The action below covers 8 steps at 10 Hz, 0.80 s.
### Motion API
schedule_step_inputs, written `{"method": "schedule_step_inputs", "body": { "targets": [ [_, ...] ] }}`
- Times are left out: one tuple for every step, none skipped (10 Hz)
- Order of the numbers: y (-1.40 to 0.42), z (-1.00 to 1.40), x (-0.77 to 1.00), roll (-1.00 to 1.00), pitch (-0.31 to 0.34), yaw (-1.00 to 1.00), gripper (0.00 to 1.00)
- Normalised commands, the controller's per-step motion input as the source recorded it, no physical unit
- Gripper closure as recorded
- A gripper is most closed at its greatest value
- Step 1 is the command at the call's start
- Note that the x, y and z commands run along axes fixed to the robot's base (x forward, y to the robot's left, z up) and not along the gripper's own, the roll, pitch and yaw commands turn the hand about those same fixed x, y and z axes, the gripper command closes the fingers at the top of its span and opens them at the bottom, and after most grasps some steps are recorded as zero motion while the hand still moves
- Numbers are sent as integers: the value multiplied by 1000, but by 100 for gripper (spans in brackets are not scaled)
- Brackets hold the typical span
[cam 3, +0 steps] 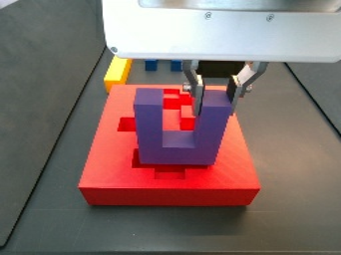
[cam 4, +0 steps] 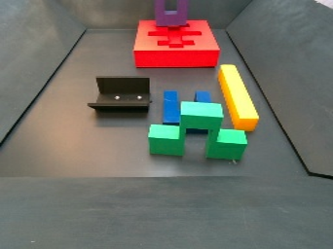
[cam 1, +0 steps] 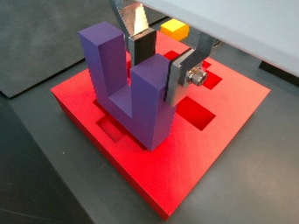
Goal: Pick up the purple object. Move up. Place the purple object on the fixture. Regrasp the purple object. Move to above the board. Insert the purple object.
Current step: Insert the purple object.
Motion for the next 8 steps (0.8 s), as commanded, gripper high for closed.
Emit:
{"method": "schedule_step_inputs", "body": {
  "targets": [
    [17, 40, -120, -146, -39, 0, 100],
    [57, 6, -229, -87, -56, 0, 100],
    [66, 6, -229, -87, -71, 0, 100],
    [109, 60, -91, -63, -31, 0, 100],
    [51, 9, -43, 0, -29, 0, 100],
    [0, 0, 0, -16, -29, 29, 100],
    [-46, -20, 97, 0, 0, 77, 100],
    [-83, -86, 43, 0, 0, 57, 100]
  ]
}}
